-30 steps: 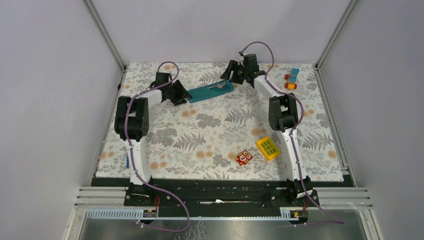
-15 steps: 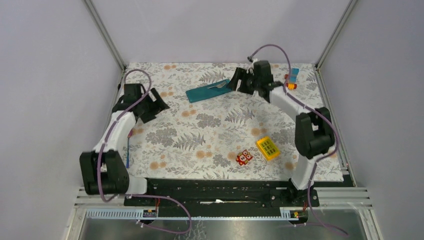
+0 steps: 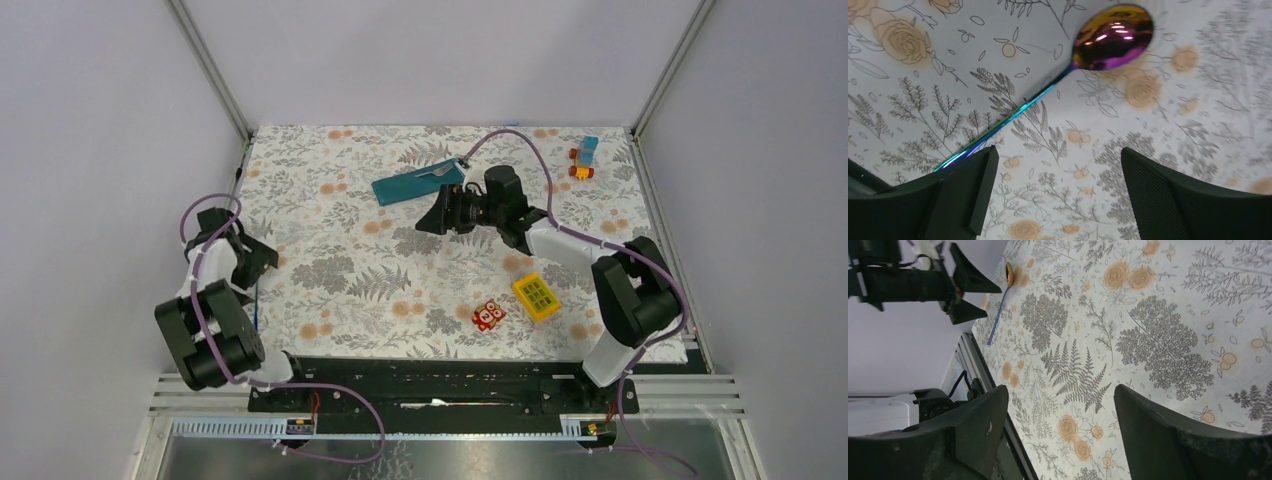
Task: Fold the napkin into a case and place the utensils inside
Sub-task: Pick up the spoon from the corner of the board.
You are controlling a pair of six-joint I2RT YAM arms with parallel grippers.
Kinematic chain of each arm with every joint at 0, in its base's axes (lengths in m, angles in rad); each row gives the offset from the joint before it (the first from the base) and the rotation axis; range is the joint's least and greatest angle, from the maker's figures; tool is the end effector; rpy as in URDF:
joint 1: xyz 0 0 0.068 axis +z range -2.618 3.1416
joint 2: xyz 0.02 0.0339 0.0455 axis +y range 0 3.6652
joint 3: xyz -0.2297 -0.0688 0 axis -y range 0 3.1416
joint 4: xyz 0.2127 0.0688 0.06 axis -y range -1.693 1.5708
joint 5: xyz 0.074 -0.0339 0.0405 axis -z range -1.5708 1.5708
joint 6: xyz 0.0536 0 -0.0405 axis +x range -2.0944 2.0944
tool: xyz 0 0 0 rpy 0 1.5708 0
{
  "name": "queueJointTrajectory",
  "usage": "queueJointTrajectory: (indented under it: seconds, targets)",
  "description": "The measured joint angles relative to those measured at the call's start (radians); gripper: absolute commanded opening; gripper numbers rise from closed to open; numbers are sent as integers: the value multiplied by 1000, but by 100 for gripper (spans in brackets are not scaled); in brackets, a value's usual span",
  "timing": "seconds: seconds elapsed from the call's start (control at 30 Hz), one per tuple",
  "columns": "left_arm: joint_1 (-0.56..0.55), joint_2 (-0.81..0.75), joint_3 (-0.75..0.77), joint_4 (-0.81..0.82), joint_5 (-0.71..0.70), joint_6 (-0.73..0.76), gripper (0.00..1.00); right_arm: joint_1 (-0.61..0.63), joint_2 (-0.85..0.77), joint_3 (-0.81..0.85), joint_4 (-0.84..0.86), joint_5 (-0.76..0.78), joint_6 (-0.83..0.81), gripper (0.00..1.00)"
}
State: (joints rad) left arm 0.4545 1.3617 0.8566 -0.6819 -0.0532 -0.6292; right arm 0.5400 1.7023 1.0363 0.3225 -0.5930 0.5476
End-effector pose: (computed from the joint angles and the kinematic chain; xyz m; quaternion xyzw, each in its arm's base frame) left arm 0.2101 0.1058 0.1695 -0.5104 0.8381 0.0094 0.1922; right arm 0.2985 0.2138 0.2171 -0.1653 0.7825 0.4894 0.3477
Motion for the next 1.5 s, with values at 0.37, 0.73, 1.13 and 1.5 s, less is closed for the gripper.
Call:
queueJointTrajectory:
  seconds: [0.37, 0.73, 1.13, 1.5]
  targets:
    - [4, 188, 16, 45, -64, 105, 99, -14, -24, 11, 3, -23, -28, 88]
    - [14, 164, 53, 77, 23, 241, 98, -44, -3, 11, 6, -45, -23, 88]
    - [67, 169, 109, 80, -21, 272, 93, -55, 36, 11, 70, -116, 38, 100]
    - [91, 301, 108, 134, 22, 299, 42, -71, 22, -13, 109, -135, 45, 100]
